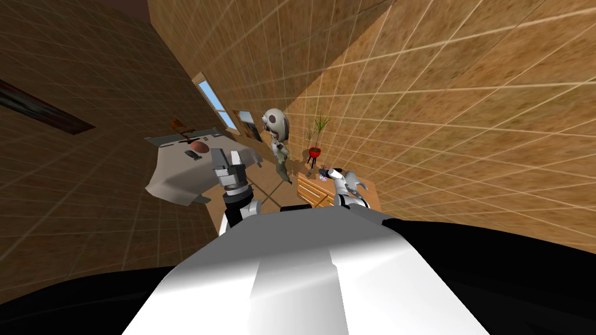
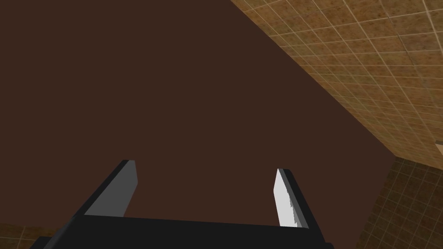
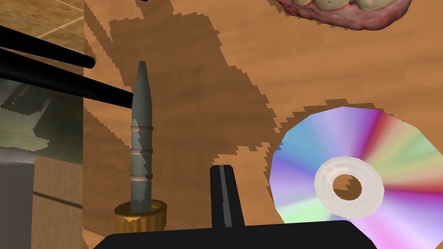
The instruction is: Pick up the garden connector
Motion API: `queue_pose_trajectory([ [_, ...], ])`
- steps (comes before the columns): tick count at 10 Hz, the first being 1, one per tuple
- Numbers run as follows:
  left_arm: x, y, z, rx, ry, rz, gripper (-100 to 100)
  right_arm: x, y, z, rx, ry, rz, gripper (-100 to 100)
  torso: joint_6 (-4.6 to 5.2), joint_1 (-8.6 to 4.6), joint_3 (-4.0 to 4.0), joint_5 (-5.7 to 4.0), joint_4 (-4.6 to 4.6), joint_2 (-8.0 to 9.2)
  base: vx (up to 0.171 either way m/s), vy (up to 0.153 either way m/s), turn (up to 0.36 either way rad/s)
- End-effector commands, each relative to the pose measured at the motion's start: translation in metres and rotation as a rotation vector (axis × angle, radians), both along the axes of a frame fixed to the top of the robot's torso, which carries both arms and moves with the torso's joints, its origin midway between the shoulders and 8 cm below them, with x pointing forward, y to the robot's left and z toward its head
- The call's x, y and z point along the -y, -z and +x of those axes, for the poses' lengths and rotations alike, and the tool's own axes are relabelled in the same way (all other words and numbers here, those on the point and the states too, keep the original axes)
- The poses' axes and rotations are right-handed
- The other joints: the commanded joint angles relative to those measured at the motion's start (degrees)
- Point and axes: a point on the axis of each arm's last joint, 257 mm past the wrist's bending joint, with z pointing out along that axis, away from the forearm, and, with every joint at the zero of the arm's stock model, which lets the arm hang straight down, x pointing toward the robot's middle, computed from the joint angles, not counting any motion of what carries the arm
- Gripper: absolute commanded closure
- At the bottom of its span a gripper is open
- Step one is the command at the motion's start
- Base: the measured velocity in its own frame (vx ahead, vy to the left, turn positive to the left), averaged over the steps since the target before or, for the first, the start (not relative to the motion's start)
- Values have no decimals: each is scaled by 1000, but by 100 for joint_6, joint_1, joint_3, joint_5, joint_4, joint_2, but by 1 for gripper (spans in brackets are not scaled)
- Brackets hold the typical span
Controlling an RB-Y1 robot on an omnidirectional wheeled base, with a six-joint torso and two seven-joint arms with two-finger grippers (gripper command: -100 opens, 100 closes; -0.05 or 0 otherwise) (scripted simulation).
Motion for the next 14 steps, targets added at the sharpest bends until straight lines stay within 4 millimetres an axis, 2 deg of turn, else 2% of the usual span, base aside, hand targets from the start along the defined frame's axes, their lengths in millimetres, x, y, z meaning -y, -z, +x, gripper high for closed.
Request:
queue_pose_trajectory([
  [1,0,0,0,0,0,0,0,0,0,0,0,0,0,100,0,0,0,0,0,0,0,0,0],
  [2,0,0,0,0,0,0,0,0,0,0,0,0,0,100,0,0,1,0,0,1,0,0,0],
  [4,0,0,0,0,0,0,0,2,-5,4,12,-4,-17,-100,0,0,1,0,0,1,-49,25,-10],
  [5,0,0,0,0,0,0,0,3,-7,5,18,-6,-24,-100,0,17,15,3,5,29,-151,92,-40],
  [7,0,0,0,0,0,0,0,13,-33,23,75,-12,-77,-100,1,37,34,8,13,60,-158,93,-81],
  [8,0,0,0,0,0,0,0,13,-33,23,75,-12,-77,-100,0,33,36,9,15,61,-123,51,-37],
  [11,0,0,0,0,0,0,0,23,-76,48,162,-7,-124,-100,0,18,19,5,8,31,-60,45,-38],
  [12,0,0,0,0,0,0,0,24,-85,53,181,-2,-127,-100,-1,25,11,6,5,17,82,99,40],
  [14,0,0,0,0,0,0,0,21,-68,44,148,3,-106,-100,-4,34,-30,8,-10,-55,197,55,67],
])
